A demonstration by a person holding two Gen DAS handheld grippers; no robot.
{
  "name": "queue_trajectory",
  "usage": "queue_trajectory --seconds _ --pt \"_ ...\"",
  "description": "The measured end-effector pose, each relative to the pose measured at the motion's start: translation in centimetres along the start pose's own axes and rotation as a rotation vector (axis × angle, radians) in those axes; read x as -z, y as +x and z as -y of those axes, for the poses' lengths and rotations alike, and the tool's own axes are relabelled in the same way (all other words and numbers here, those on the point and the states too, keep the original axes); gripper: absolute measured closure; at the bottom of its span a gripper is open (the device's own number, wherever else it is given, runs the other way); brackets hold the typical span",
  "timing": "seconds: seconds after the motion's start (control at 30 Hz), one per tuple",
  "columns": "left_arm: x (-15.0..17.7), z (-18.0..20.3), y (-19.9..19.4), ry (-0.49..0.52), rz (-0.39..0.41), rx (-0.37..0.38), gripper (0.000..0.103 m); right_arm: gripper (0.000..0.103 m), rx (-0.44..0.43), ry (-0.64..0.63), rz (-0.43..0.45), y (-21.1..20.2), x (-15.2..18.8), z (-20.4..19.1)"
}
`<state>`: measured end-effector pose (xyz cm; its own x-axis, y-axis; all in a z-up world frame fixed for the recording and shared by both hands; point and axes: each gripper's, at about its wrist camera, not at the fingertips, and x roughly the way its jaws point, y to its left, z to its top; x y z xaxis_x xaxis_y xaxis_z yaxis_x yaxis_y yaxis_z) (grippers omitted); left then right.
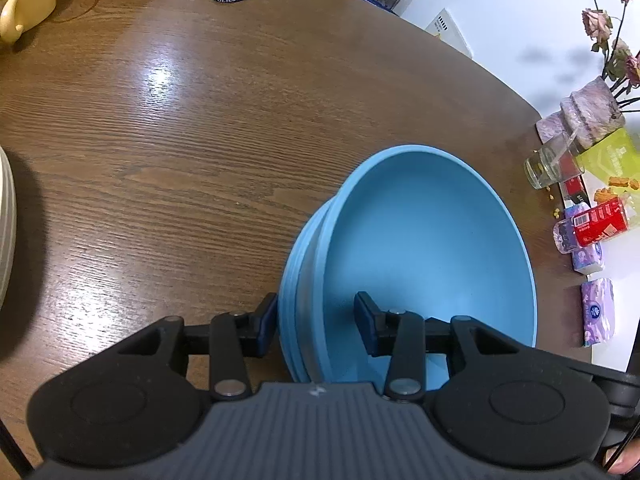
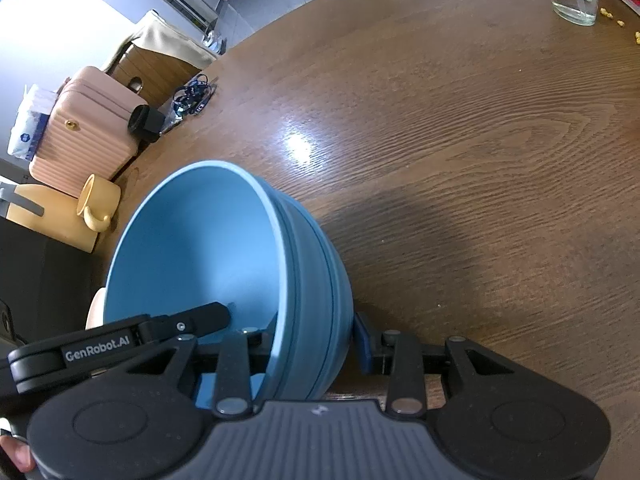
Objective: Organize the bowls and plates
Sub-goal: 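Lift the blue bowl stack with both grippers toward the cream plates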
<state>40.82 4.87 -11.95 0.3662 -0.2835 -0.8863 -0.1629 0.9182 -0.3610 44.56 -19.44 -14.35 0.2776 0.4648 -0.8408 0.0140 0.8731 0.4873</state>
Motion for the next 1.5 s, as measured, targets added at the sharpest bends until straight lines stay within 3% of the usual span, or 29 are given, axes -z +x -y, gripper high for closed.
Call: queue_trajectory --seconds 0.6,1.13,1.5 --pt "2.7 -2.7 -3.8 0.002 0.040 0.005 0.062 0.070 -0.006 -0.030 0.030 -1.6 4.1 -3.1" --pt "5.2 -8.1 -7.5 0.012 0.065 0.016 0.062 0.070 -0.006 -0.041 0.054 -1.4 9.7 -8.0" --pt "6.5 -10.0 -9.2 -0.019 0.083 0.008 0.062 0.070 -0.013 -0.073 0.041 -1.0 10.8 -10.0"
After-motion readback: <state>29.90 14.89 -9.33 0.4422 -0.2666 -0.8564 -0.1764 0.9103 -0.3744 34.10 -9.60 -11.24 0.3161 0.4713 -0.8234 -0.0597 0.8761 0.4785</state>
